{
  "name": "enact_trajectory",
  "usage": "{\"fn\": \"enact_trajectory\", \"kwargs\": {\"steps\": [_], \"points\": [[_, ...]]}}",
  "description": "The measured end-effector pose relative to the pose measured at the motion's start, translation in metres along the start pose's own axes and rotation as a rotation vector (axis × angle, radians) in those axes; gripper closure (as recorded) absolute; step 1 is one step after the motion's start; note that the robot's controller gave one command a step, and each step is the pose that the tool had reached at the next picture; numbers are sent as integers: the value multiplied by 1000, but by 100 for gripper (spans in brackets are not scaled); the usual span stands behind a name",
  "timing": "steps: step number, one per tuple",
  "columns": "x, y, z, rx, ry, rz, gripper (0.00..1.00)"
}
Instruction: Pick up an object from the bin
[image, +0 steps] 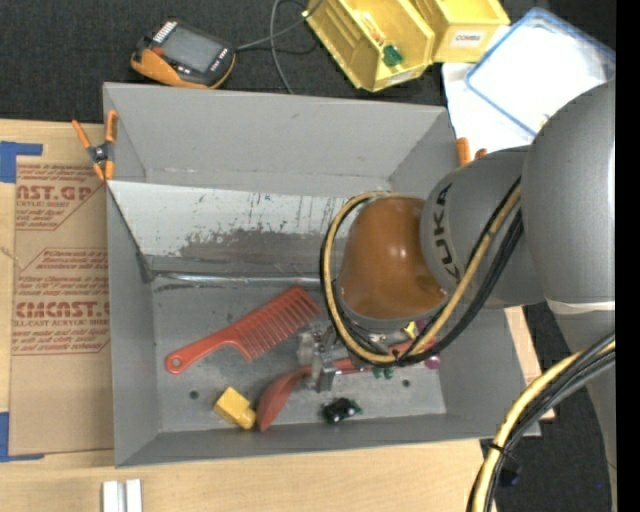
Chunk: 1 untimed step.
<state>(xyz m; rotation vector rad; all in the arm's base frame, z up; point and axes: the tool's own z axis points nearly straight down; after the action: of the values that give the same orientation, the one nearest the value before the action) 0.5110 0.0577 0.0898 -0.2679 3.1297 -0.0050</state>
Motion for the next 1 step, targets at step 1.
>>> {"fn": "enact_trajectory", "kwargs": {"steps": [1], "points": [[0, 0, -41, 0, 0, 0, 100]]}}
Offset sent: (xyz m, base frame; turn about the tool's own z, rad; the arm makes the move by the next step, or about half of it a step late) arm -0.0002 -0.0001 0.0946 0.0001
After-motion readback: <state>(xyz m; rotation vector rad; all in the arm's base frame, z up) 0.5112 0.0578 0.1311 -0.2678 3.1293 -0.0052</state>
